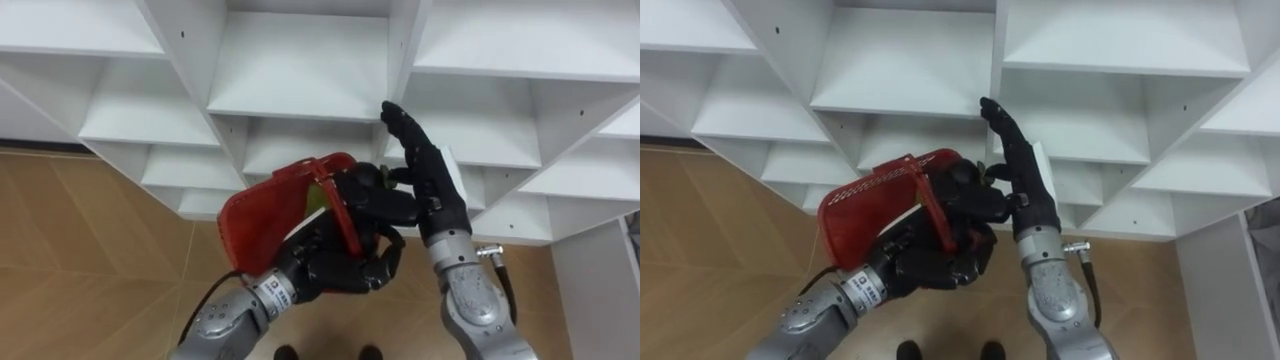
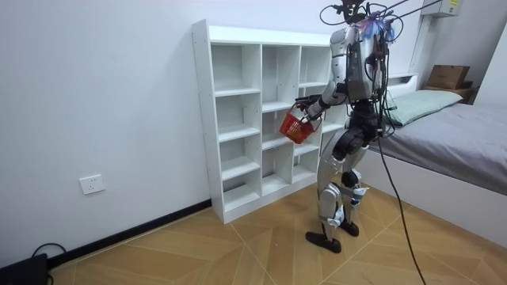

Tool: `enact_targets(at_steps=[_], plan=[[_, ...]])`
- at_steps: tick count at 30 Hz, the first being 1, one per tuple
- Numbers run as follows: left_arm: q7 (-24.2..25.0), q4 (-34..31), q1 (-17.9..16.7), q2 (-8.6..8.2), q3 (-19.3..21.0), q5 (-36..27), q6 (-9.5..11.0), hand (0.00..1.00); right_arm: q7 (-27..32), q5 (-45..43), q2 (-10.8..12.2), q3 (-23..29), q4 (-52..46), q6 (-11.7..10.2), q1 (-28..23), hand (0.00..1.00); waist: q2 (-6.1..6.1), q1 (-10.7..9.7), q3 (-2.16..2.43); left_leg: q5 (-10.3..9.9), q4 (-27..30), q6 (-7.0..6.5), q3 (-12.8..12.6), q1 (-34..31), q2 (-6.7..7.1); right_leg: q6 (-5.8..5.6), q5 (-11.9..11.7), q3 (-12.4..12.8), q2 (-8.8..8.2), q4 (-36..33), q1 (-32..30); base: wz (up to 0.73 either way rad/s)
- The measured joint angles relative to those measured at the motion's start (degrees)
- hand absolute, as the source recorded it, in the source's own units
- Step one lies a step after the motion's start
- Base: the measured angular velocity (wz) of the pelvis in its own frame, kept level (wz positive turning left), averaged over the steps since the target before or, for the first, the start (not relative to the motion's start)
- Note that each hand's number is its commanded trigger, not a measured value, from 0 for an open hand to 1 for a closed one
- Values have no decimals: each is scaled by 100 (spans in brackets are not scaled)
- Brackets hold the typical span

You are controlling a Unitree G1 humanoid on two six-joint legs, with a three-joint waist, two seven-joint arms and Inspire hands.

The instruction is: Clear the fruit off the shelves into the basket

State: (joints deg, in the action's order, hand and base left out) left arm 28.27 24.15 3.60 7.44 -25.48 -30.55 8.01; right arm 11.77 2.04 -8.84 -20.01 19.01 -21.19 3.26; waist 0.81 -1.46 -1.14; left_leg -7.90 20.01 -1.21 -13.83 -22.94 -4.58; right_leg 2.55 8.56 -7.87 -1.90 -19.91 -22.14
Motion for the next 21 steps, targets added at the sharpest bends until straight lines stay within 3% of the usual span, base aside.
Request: enact_targets(at_steps=[17,21], plan=[[23,7,-1,239,-166,20,-38,100,4,-43,-194,-133,36,9,-23,0,12,-5,4,0,39,0,4,23,-3,18,23,-15,-15,-90,1,0],[169,72,-21,333,-177,29,-100,100,-4,-44,-196,-132,51,156,-69,0,6,-10,1,0,29,0,3,18,-1,16,27,-18,-15,-81,-2,0]])
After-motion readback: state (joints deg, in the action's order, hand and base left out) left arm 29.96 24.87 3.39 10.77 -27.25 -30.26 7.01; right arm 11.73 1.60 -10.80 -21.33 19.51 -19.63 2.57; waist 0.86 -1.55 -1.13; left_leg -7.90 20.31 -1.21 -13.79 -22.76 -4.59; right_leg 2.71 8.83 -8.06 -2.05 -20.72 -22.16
